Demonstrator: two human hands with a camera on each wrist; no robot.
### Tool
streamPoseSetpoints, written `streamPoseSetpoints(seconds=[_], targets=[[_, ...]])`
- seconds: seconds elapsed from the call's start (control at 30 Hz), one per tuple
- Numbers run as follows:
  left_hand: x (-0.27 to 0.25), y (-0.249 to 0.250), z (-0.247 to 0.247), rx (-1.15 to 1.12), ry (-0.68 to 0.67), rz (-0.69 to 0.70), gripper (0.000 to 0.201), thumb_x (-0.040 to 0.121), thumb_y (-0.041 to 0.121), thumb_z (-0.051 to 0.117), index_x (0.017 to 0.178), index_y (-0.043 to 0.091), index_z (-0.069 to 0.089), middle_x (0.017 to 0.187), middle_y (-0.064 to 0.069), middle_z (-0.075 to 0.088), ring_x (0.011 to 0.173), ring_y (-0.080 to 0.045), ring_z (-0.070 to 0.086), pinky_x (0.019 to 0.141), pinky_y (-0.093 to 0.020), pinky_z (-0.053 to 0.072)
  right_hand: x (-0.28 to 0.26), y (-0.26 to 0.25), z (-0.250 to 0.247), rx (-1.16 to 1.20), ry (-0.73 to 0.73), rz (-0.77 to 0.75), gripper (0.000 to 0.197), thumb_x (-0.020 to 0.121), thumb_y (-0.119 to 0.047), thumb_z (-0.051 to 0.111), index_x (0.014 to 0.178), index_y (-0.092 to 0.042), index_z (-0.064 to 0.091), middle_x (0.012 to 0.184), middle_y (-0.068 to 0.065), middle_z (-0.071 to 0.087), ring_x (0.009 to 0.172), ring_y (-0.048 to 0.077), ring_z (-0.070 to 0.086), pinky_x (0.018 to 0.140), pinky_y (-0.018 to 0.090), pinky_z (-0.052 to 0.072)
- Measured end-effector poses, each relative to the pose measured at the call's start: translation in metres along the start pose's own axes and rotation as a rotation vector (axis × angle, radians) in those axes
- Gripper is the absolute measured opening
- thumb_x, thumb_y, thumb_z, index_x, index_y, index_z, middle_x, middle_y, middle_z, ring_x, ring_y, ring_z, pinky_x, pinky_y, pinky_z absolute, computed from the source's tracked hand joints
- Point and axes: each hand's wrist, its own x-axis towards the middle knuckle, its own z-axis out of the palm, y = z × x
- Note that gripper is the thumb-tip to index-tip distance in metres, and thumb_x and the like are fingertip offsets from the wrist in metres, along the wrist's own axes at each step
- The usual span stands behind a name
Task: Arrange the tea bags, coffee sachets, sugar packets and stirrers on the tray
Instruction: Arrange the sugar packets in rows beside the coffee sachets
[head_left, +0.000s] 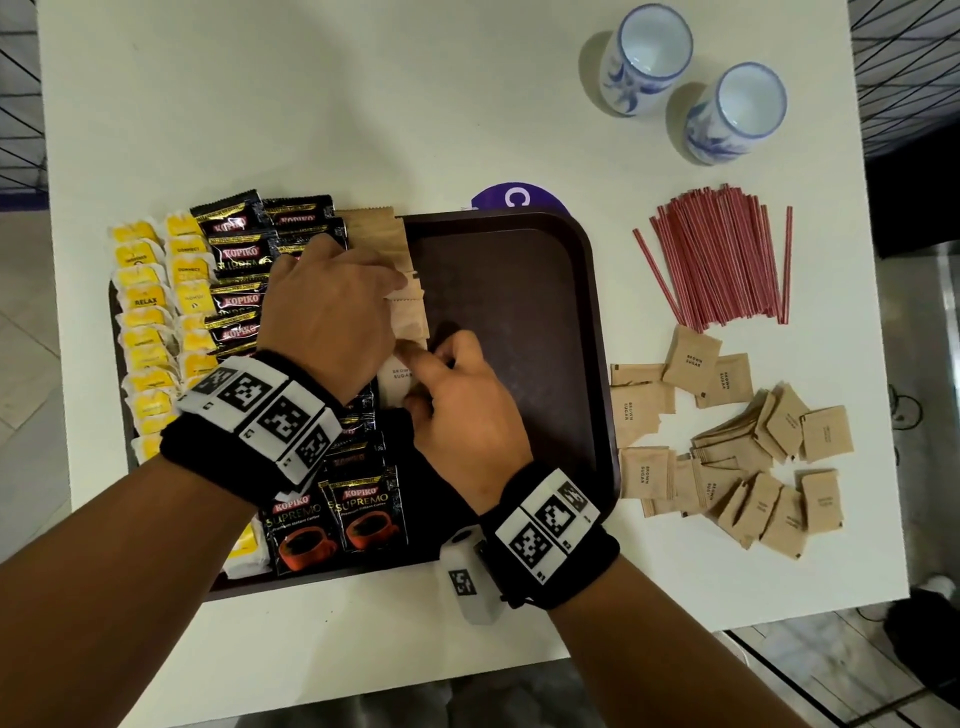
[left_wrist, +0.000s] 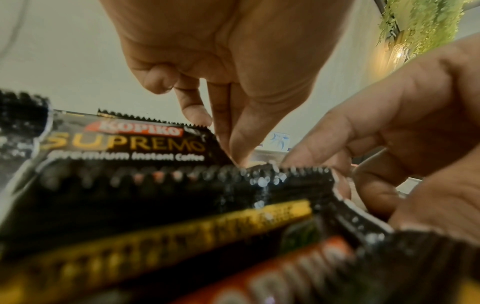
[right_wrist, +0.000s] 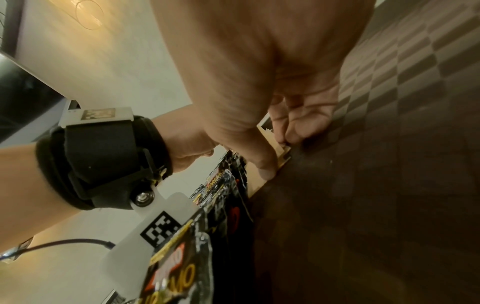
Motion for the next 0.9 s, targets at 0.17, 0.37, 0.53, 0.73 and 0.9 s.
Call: streamPoseSetpoints(seconds=[0.17, 0.37, 0.53, 0.73, 0.9], targets=[[-0.002, 0.000, 0.000, 0.017, -0.002, -0.018, 0.024, 0.081, 0.015, 0.067, 0.102, 0.022, 0.075, 0.113, 0.005, 0.070, 0.102, -0.032, 0.053, 0.086, -0.050, 0.041, -0.010, -0.003, -0.010, 0.040, 0.000, 0.001, 0.055, 0.093, -0.020, 0.060, 0.145, -0.032, 0.047, 0.118, -0.001, 0.039, 0.094, 0.021, 0.056, 0.077, 0.041, 0.058], [0.000, 0.004, -0.001, -0.006, 0.030, -0.025, 0.023, 0.084, 0.021, 0.065, 0.106, 0.020, 0.073, 0.115, 0.001, 0.069, 0.104, -0.035, 0.054, 0.085, -0.053, 0.043, -0.036, 0.068, -0.094, -0.036, 0.431, 0.326, 0.043, 0.090, -0.031, 0.068, 0.131, -0.023, 0.059, 0.121, 0.003, 0.054, 0.092, 0.012, 0.059, 0.081, 0.020, 0.051], [-0.001, 0.009, 0.000, -0.053, 0.062, -0.036, 0.024, 0.086, 0.025, 0.060, 0.104, 0.019, 0.074, 0.111, 0.000, 0.069, 0.102, -0.035, 0.054, 0.084, -0.052, 0.045, -0.051, 0.129, -0.145, -0.100, 0.514, 0.730, 0.066, 0.083, -0.042, 0.074, 0.134, -0.006, 0.051, 0.127, 0.018, 0.050, 0.112, 0.038, 0.056, 0.085, 0.039, 0.046], [-0.002, 0.015, -0.003, -0.090, 0.043, -0.038, 0.035, 0.082, 0.035, 0.050, 0.103, 0.019, 0.074, 0.108, -0.001, 0.068, 0.098, -0.035, 0.054, 0.081, -0.053, 0.049, -0.048, 0.153, -0.142, -0.143, 0.436, 0.799, 0.069, 0.078, -0.033, 0.080, 0.131, -0.002, 0.048, 0.127, 0.024, 0.048, 0.117, 0.046, 0.052, 0.091, 0.052, 0.048], [-0.003, 0.019, -0.002, -0.116, 0.079, -0.028, 0.031, 0.081, 0.030, 0.054, 0.099, 0.017, 0.075, 0.104, -0.005, 0.068, 0.094, -0.037, 0.055, 0.078, -0.052, 0.050, -0.047, 0.157, -0.145, -0.143, 0.432, 0.787, 0.074, 0.071, -0.037, 0.086, 0.126, -0.001, 0.052, 0.125, 0.024, 0.050, 0.119, 0.044, 0.047, 0.092, 0.050, 0.044]])
